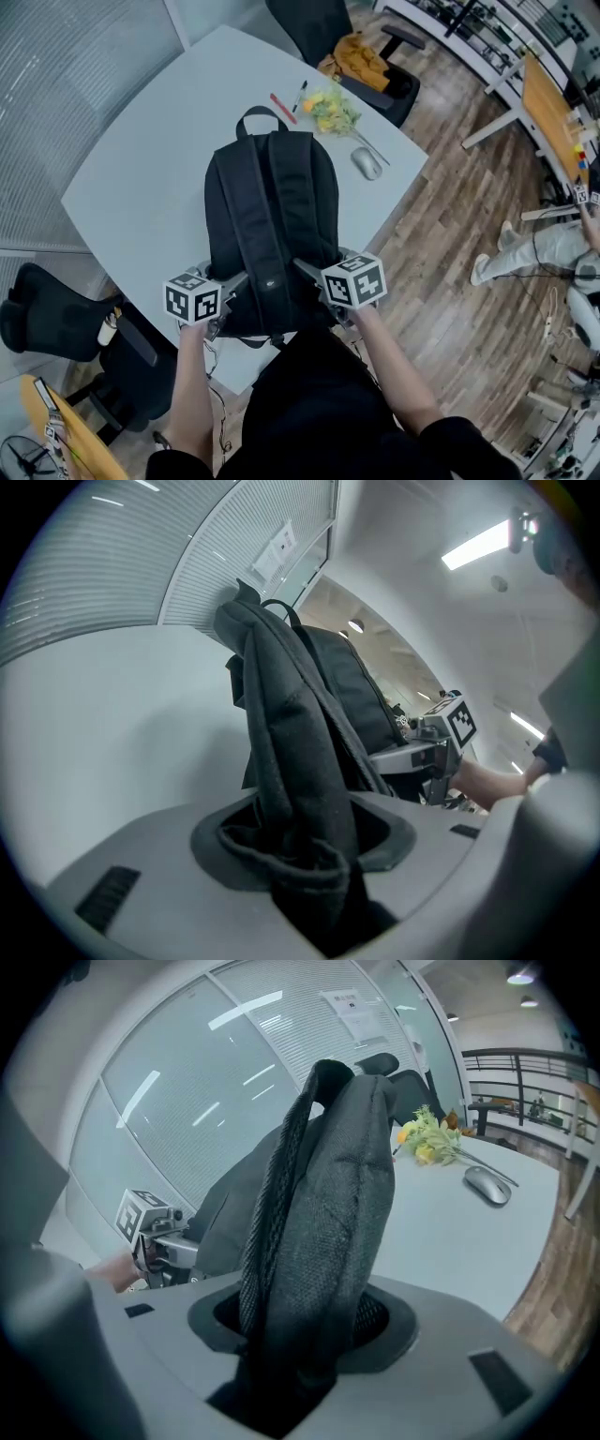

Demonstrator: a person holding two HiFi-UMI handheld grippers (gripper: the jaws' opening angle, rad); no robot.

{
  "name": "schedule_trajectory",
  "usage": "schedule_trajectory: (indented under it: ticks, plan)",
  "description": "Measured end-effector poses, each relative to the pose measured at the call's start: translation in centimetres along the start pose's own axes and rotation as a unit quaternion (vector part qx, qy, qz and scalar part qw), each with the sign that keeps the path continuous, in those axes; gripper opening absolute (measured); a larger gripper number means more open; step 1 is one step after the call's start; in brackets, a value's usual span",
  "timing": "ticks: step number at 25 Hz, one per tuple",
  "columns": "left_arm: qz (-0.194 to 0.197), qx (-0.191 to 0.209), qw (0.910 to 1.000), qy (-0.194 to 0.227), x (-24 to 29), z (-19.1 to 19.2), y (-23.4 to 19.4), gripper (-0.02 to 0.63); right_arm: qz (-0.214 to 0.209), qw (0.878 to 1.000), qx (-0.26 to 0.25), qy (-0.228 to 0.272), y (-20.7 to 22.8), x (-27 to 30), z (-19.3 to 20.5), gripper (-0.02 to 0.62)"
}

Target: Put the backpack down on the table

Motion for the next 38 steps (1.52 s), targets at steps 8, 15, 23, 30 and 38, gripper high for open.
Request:
schedule_trajectory:
  ticks: [8, 15, 23, 30, 38]
  plan:
    - [0.000, -0.016, 0.9999, -0.004, 1.5, -0.3, -2.1, 0.211, 0.005, 1.000, 0.004, -0.005, 1.4, 1.3, -0.7, 0.229]
    - [0.001, -0.038, 0.9991, -0.016, 2.6, -0.6, -4.0, 0.241, -0.001, 0.999, 0.031, -0.013, 3.3, 2.5, -0.9, 0.266]
    - [-0.012, -0.052, 0.9982, -0.027, 3.7, -0.3, -5.6, 0.274, 0.001, 0.998, 0.063, -0.018, 4.8, 3.6, -0.6, 0.312]
    - [-0.022, -0.067, 0.9974, -0.016, 4.2, 0.2, -7.0, 0.314, 0.016, 0.997, 0.065, -0.027, 5.6, 4.2, -0.9, 0.359]
    - [-0.014, -0.109, 0.9936, -0.025, 4.6, 1.4, -8.0, 0.376, 0.015, 0.997, 0.062, -0.038, 5.8, 4.7, -0.5, 0.374]
Point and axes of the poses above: the fingertips, and each gripper's own axes: x forward along the fingers, y to its right, z out of its underside, the point moved 2 cm from there along -x, backward along the fingers, and after that the axes turned 4 degrees about z, right-handed, at the moved point
